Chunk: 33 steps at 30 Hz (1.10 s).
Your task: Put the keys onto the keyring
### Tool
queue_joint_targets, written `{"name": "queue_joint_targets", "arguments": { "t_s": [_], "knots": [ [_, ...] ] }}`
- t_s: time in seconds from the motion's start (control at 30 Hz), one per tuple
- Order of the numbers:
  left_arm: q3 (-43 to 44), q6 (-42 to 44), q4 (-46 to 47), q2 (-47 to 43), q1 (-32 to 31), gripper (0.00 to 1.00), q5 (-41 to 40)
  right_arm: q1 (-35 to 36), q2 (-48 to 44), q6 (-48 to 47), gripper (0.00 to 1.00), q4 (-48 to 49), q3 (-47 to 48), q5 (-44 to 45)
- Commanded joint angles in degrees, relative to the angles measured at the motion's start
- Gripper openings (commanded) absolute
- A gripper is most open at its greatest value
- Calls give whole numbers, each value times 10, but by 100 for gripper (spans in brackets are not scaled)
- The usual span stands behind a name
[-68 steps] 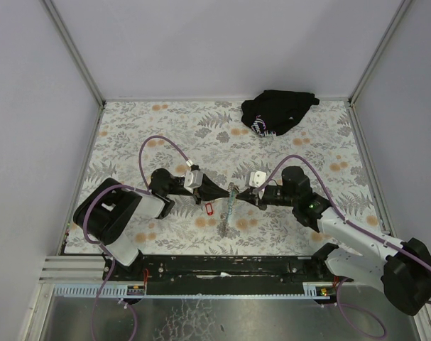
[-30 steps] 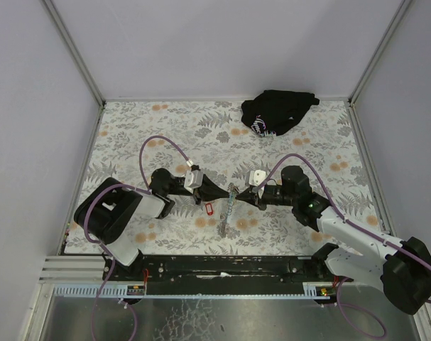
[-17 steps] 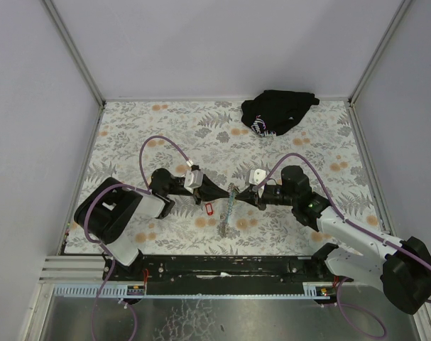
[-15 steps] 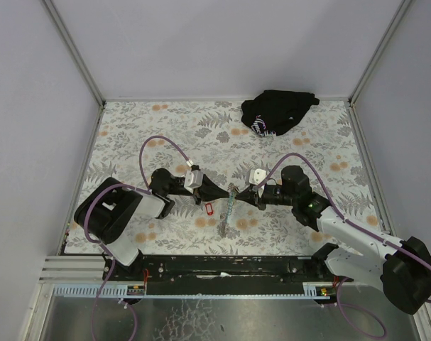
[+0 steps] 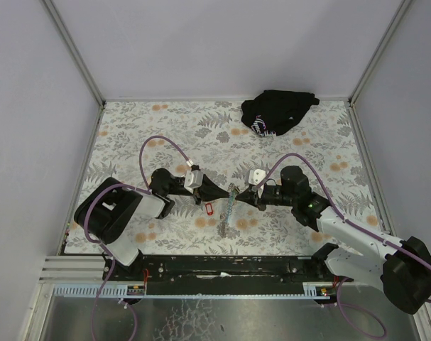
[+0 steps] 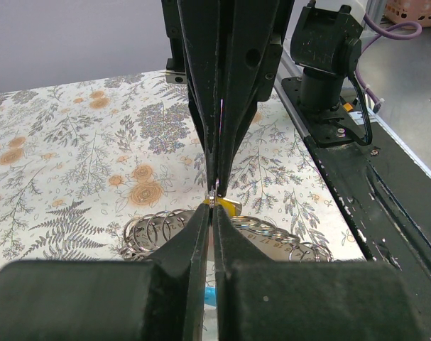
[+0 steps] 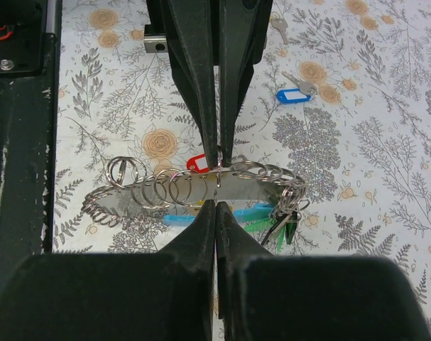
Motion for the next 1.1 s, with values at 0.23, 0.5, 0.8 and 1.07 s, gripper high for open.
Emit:
{"name": "queue_joint_targets", "arguments": {
  "t_s": [0.23,0.5,0.8,1.07],
  "knots": [
    [13,-1,54,1,-2,0,-2,6,-9,2,0,15,27,6],
    [14,-2,55,4,-2,0,-2,6,-8,10,0,26,25,-1],
    [14,-4,55,4,-3,0,-2,6,-4,20,0,39,26,-10],
    [15,-5,56,5,-4,0,-1,7,-1,35,0,56,24,-17]
  ]
}}
